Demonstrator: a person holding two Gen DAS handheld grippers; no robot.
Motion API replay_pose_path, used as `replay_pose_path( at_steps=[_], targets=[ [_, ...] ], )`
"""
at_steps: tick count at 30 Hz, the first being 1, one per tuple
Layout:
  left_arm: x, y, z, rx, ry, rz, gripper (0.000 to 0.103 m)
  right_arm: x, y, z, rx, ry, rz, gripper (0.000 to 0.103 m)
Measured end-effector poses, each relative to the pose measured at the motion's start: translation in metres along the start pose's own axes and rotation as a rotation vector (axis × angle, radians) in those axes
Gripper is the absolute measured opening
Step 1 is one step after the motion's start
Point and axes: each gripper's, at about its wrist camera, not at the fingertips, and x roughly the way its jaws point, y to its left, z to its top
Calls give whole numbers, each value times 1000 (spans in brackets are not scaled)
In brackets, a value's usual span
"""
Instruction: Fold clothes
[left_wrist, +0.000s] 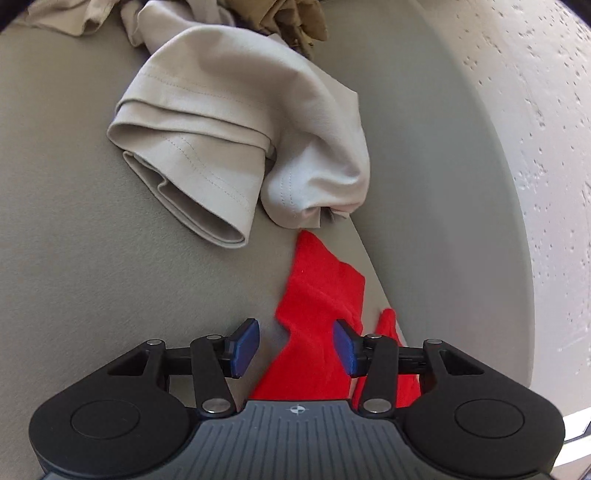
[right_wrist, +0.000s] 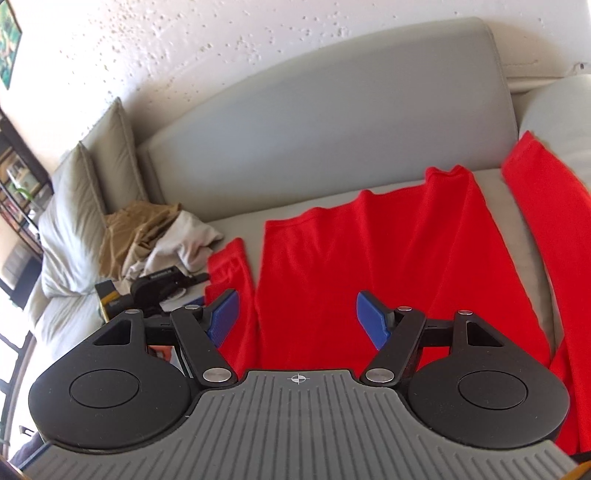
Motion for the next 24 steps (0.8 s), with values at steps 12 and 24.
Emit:
replay_pose_path(
  at_steps=[12, 24],
  targets=[
    [-8, -51, 7, 265, -104, 103, 4, 2, -7, -8, -6, 30, -51, 72],
    [-262, -145, 4, 631, -470, -72, 4, -93, 35, -16, -37, -107, 43, 72]
  ],
)
